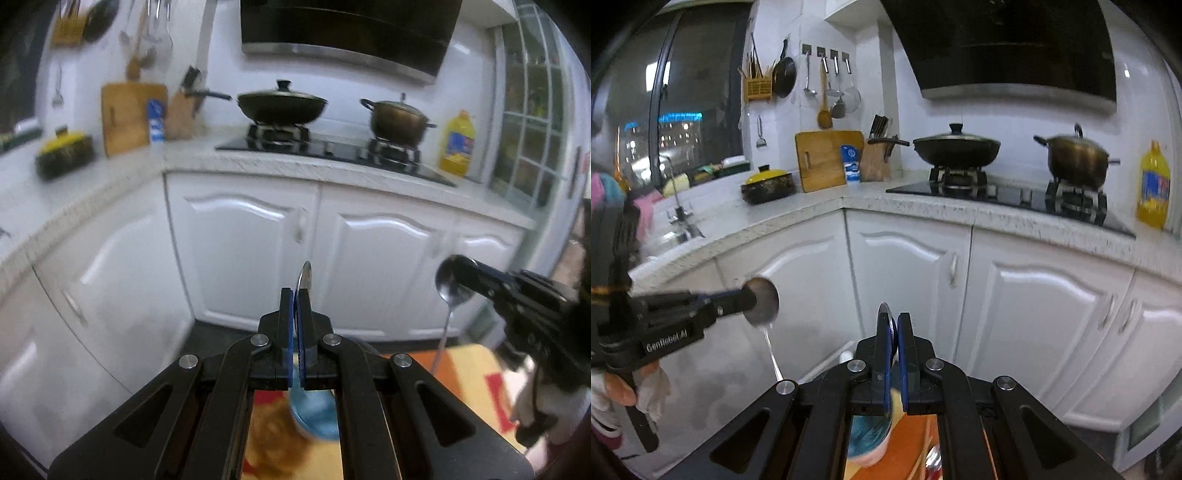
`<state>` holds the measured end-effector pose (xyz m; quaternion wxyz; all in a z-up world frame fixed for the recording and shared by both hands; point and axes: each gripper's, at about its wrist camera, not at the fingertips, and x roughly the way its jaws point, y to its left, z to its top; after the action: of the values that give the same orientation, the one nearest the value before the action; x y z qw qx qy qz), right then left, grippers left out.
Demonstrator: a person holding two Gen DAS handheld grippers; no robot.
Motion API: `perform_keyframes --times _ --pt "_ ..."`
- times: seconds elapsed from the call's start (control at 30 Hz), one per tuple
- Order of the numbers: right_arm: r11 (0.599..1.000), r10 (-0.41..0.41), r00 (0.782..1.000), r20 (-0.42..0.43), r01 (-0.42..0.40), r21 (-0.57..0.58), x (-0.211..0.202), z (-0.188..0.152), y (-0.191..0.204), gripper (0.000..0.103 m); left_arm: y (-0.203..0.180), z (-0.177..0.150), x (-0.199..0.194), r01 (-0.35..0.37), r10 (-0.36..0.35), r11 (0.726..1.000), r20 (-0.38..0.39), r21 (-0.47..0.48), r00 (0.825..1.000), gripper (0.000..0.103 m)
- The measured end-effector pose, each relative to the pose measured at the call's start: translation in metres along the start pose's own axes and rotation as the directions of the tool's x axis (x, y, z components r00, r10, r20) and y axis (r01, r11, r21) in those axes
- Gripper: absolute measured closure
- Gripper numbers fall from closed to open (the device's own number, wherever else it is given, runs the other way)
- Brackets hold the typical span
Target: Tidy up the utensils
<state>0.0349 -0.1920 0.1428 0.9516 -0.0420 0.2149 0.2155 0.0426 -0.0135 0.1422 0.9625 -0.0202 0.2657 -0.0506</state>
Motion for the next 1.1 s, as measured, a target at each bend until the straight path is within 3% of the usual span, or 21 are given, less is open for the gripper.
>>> perform_keyframes --times 0.13,0.33,0.53,0.73,0.8,0.93,1.1 --pt "0.996 -0.065 0.998 -0.001 0.064 -0.064 0.035 -0.004 0.007 0.100 0.004 -0.001 0.029 -0.061 0.061 0.998 0.007 0.031 0.998 0.103" --pt "0.989 -0.101 0.995 -0.020 0.098 -0.112 0.067 -0.023 0.011 0.100 -0.009 -0.024 0.057 -0.069 0.072 0.992 -0.024 0.103 0.997 0.103" --pt "0.993 -0.056 0.993 -0.102 0.045 -0.112 0.081 -0.051 0.012 0.099 -0.017 -0.050 0.075 -0.048 0.058 0.992 -0.090 0.115 0.994 0.103" --pt "0.996 0.086 0.976 -0.200 -0.084 0.020 0.079 -0.066 0.001 0.096 -0.015 -0.054 0.071 -0.021 0.029 0.997 -0.117 0.072 0.993 0.102" --pt "0.991 0.123 0.970 -0.209 -0.109 0.076 0.077 -0.070 -0.005 0.091 -0.015 -0.055 0.069 -0.007 0.016 0.998 -0.132 0.064 0.991 0.097" --pt "0.982 0.147 0.970 -0.192 -0.119 0.148 0.066 -0.073 -0.013 0.081 -0.011 -0.059 0.064 0.016 -0.014 1.000 -0.154 0.010 0.988 0.068" --pt "0.977 0.151 0.970 -0.190 -0.117 0.177 0.055 -0.075 -0.017 0.076 -0.010 -0.063 0.055 0.025 -0.029 0.999 -0.169 -0.024 0.985 0.067"
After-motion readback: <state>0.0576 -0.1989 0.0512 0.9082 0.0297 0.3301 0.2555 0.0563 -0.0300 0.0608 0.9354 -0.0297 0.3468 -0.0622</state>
